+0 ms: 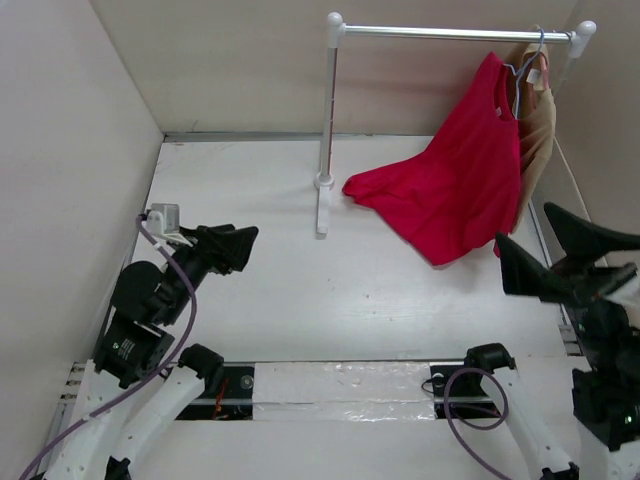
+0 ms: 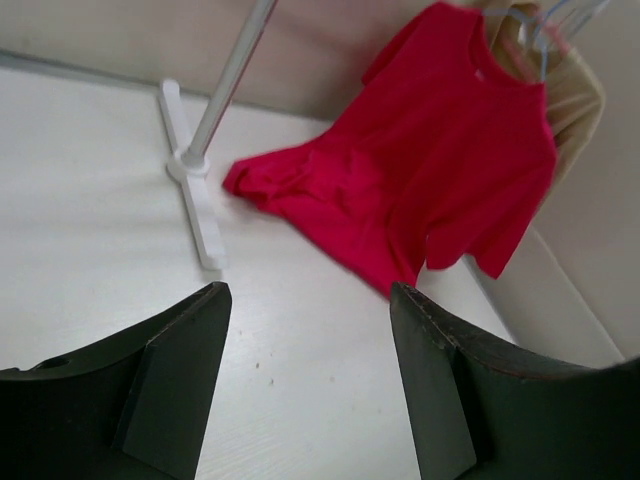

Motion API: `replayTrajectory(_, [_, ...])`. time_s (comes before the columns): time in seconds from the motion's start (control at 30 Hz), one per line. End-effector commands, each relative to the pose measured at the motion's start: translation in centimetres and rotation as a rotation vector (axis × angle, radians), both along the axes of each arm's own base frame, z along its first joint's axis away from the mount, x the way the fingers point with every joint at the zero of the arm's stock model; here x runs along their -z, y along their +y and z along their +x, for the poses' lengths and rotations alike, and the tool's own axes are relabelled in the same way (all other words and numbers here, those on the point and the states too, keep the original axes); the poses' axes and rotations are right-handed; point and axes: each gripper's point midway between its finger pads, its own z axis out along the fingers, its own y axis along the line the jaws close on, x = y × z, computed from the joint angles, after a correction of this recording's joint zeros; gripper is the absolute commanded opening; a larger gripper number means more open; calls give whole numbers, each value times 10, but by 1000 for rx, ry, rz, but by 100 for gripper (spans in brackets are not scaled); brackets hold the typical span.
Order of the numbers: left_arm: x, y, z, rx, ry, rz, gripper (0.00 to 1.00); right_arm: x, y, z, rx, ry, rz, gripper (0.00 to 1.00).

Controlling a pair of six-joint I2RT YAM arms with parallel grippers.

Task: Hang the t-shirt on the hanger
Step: Reset both arms

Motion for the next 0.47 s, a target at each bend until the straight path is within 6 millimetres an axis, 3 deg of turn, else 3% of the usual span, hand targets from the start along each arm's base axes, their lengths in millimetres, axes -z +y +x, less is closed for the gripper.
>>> replayTrajectory(0.0, [-66, 22, -10, -80, -166, -70, 62, 31, 18, -23, -126, 52, -39, 100])
replayTrajectory(0.03, [-69, 25, -13, -91, -172, -81, 62, 43, 20, -32, -149, 60, -43, 100])
replayTrajectory(0.2, [-53, 26, -19, -86, -123, -121, 61, 113, 27, -25, -184, 235, -79, 100])
replayTrajectory(0.33, [-39, 30, -23, -99, -85, -125, 60, 134, 27, -24, -185, 265, -73, 100])
replayTrajectory(0.43, [-39, 32, -26, -102, -87, -137, 64, 124, 27, -27, -186, 244, -68, 100])
